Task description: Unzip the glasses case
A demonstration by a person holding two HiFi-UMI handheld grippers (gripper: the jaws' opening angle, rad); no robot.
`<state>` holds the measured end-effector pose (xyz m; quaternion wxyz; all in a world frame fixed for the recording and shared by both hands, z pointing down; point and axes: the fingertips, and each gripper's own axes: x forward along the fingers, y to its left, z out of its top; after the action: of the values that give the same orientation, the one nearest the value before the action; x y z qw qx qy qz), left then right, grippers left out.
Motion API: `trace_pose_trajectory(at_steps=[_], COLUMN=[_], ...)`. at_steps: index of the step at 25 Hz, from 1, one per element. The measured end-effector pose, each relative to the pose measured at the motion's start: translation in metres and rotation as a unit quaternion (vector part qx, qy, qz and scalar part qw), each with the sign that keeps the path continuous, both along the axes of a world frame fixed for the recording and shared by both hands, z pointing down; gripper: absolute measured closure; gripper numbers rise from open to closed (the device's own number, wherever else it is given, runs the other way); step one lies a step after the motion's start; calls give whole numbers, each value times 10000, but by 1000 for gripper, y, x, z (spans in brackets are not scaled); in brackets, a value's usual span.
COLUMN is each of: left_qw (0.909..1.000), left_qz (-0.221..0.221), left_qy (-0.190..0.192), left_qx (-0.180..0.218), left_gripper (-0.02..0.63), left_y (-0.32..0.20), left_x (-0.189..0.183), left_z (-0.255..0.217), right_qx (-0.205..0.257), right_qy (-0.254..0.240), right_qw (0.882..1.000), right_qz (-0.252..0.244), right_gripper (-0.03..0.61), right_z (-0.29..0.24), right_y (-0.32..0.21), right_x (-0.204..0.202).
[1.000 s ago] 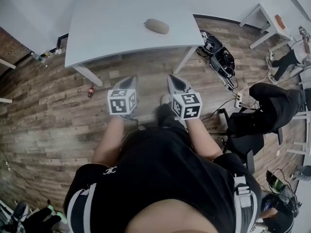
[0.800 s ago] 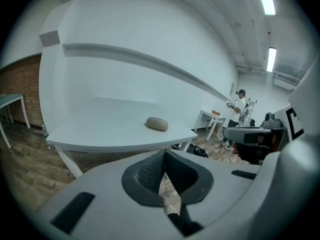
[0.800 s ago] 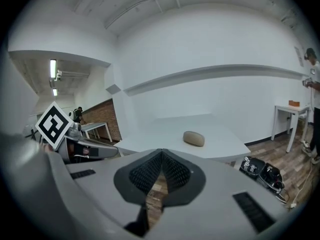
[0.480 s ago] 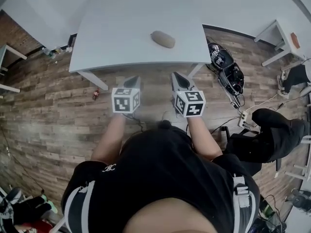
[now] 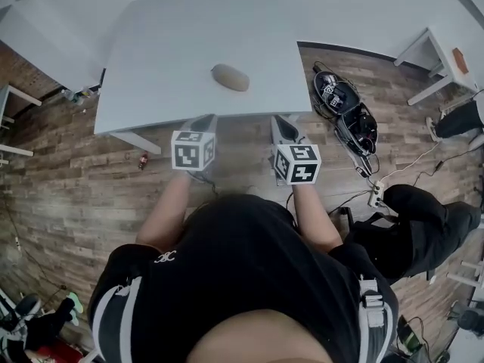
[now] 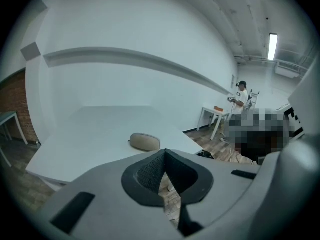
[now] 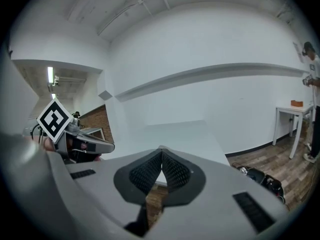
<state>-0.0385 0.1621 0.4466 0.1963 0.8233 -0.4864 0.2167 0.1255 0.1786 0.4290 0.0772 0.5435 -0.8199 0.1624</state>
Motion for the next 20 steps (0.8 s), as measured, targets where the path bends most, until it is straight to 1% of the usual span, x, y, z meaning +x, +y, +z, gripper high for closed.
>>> trace_pose_trajectory(at_steps=[5,9,16,20], left_qw=[9998,9994,9983,9981], left_qz=[-162,-311,-534,-562], left_qy=[-58,-108,-28,9], left_qx=[-77,-109,-239,-270], left_gripper=[609,609,609,609], left_y=[-19,-26,-50,-81], left_x=[20,26,16,14], left_z=[-2,1,16,26], right_qx=[-31,-138,-287,-317], right_qy=[-33,-88,-26,67], right_qw=[9995,9989,9968,9964], right_qz=[-317,-440,-745,-788], right_gripper=[566,566,566,566], right_z=[1,10,19,21], right_y=[-23,-39,-65,-95], right_x=[16,25,9,7])
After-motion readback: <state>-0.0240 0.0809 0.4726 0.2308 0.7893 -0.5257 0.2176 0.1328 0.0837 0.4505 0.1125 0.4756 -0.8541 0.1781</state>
